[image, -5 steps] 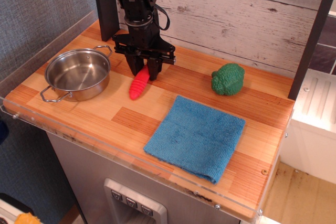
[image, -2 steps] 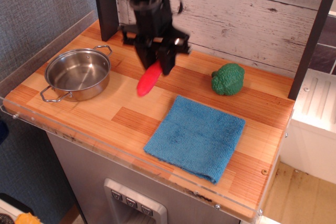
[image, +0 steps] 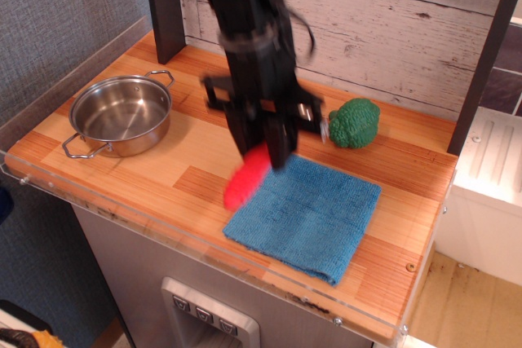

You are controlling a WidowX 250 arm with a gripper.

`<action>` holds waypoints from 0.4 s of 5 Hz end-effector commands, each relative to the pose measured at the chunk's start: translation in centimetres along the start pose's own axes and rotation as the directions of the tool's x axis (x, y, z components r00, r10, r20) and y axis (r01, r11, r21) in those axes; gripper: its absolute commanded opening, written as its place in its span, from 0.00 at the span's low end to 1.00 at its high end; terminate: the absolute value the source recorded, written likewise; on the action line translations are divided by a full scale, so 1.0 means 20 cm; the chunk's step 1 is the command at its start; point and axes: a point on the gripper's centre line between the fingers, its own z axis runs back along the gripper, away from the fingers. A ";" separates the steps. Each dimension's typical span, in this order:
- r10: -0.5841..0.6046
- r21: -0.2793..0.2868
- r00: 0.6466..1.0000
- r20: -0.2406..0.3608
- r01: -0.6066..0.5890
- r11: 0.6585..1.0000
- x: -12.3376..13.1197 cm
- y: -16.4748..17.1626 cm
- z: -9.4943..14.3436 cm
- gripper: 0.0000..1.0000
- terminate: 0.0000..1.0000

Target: Put the red spoon on top of the blue cloth

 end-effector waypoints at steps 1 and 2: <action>-0.067 0.047 0.997 0.027 0.066 0.997 -0.07 -0.08 -0.14 0.00 0.00; -0.068 0.087 0.995 0.076 0.061 0.994 -0.03 -0.08 -0.18 0.00 0.00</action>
